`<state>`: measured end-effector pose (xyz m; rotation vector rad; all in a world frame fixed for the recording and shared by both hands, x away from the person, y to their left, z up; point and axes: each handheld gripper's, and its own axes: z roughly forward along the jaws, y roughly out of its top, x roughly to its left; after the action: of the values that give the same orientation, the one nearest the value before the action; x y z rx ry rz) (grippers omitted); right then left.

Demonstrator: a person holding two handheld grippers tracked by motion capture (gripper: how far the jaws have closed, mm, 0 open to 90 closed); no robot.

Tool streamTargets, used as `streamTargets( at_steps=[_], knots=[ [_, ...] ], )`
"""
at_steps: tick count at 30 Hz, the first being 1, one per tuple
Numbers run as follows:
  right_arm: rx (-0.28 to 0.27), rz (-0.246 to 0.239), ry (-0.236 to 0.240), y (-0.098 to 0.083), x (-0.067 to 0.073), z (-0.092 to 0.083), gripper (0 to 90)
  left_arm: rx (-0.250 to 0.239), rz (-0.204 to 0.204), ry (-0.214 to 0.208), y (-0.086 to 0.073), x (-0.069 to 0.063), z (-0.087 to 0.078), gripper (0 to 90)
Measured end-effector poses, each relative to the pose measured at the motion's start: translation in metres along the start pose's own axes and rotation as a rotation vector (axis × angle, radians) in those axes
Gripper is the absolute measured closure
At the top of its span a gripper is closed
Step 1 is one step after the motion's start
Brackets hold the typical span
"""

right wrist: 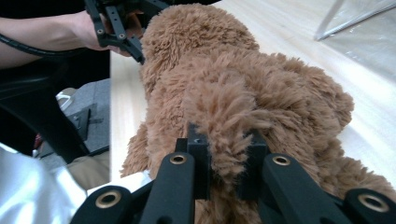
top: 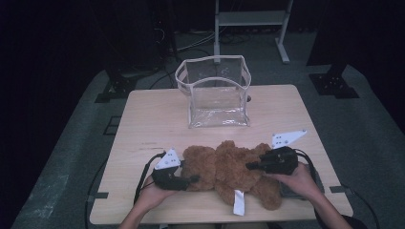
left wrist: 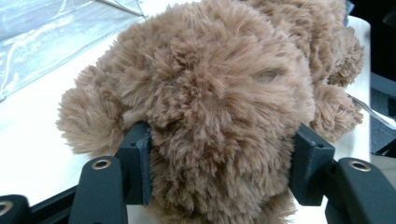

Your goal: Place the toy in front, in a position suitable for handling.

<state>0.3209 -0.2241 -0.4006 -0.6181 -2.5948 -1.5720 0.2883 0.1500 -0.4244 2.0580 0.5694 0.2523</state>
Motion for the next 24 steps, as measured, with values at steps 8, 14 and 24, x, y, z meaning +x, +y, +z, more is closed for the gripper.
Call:
streamTargets(
  at_steps=[8, 14, 24],
  knots=[
    [-0.045, 0.028, -0.012, -0.008, -0.003, -0.014, 62.5, -0.031, -0.015, 0.031, -0.001, 0.004, -0.012, 20.5],
    [-0.103, 0.013, -0.022, 0.012, -0.012, -0.026, 46.6, -0.088, -0.035, 0.076, 0.004, 0.009, -0.023, 12.9],
    [-0.075, -0.025, -0.087, 0.049, -0.035, -0.02, 35.2, -0.163, -0.076, 0.14, 0.002, 0.014, -0.042, 8.4]
  ],
)
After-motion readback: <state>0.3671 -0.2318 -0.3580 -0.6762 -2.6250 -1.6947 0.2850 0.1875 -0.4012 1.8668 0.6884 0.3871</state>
